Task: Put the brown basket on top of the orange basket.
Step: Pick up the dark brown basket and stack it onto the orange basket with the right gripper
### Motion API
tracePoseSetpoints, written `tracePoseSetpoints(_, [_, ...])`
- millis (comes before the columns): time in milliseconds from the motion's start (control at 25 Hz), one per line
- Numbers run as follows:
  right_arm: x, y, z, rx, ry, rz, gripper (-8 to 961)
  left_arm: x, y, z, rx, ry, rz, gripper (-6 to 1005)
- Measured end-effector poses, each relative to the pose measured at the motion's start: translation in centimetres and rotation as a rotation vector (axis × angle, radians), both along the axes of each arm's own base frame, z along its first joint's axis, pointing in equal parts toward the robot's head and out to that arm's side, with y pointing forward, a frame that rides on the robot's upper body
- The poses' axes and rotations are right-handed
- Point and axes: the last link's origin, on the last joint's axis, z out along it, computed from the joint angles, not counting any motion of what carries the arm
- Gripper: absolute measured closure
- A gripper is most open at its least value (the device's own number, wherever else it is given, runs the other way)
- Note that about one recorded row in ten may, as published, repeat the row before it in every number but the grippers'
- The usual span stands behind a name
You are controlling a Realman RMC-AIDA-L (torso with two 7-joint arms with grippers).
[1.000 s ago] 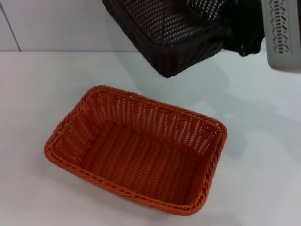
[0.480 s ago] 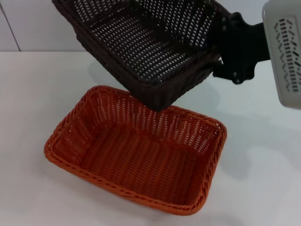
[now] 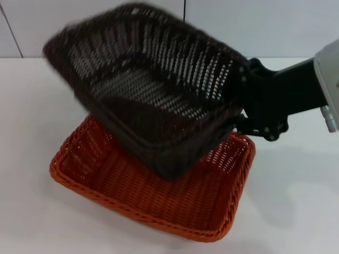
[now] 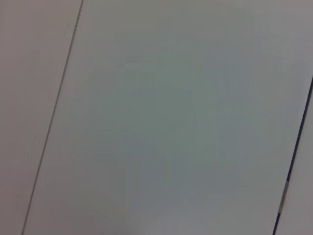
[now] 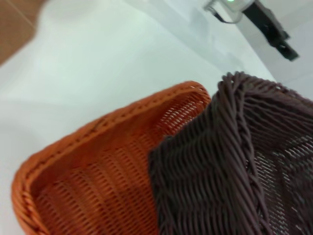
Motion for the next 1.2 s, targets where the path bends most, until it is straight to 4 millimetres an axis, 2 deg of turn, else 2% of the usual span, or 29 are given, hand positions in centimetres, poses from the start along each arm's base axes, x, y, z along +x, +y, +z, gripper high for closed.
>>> tracePoseSetpoints(400, [0.7, 0.0, 1.1, -0.016, -0.003, 0.037, 721, -0.5, -0.3, 0.2, 0.007, -0.001, 0.018, 234])
tracePoseSetpoints(680, [1.3, -1.0, 1.1, -0.075, -0.031, 0.048, 721, -0.5, -0.3, 0.3, 0.010, -0.004, 0.022, 234])
tracePoseSetpoints(1200, [1.9, -1.1, 0.7, -0.120, -0.057, 0.107, 721, -0.7, -0.6, 0.1, 0.013, -0.011, 0.030, 235])
